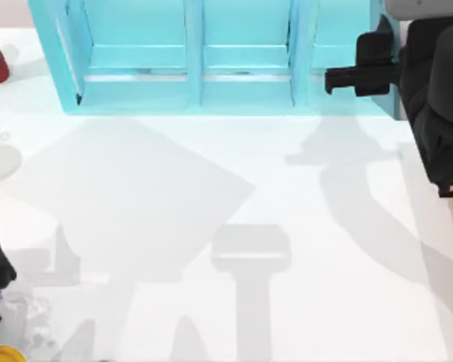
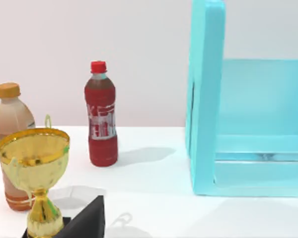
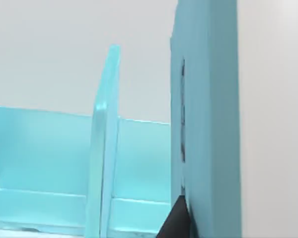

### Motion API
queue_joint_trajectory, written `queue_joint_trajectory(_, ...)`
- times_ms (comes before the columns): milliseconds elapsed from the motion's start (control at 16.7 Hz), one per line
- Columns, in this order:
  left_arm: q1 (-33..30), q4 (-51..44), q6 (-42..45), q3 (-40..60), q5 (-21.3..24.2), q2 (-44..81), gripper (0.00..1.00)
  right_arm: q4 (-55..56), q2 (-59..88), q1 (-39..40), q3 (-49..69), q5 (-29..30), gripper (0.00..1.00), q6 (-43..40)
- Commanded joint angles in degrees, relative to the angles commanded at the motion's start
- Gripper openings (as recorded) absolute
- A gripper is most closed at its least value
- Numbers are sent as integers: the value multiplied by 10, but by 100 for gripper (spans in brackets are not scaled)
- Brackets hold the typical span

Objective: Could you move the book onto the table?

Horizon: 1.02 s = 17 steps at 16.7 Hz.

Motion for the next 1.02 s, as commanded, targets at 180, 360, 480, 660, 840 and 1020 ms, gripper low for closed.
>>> queue_joint_trajectory(180, 0, 0, 0, 0, 0, 0, 100, 30, 48, 32, -9, 18, 0, -110)
queue_joint_trajectory(360, 0, 0, 0, 0, 0, 0, 100, 66, 104, 69, -23, 38, 0, -261)
queue_joint_trajectory(480, 0, 0, 0, 0, 0, 0, 100, 91, 139, 94, -34, 50, 0, -369)
queue_joint_trajectory(660, 0, 0, 0, 0, 0, 0, 100, 128, 183, 129, -52, 63, 0, -523)
queue_joint_trajectory(840, 0, 0, 0, 0, 0, 0, 100, 160, 214, 156, -67, 71, 0, -637)
queue_joint_trajectory(1020, 0, 0, 0, 0, 0, 0, 100, 180, 231, 172, -75, 76, 0, -699)
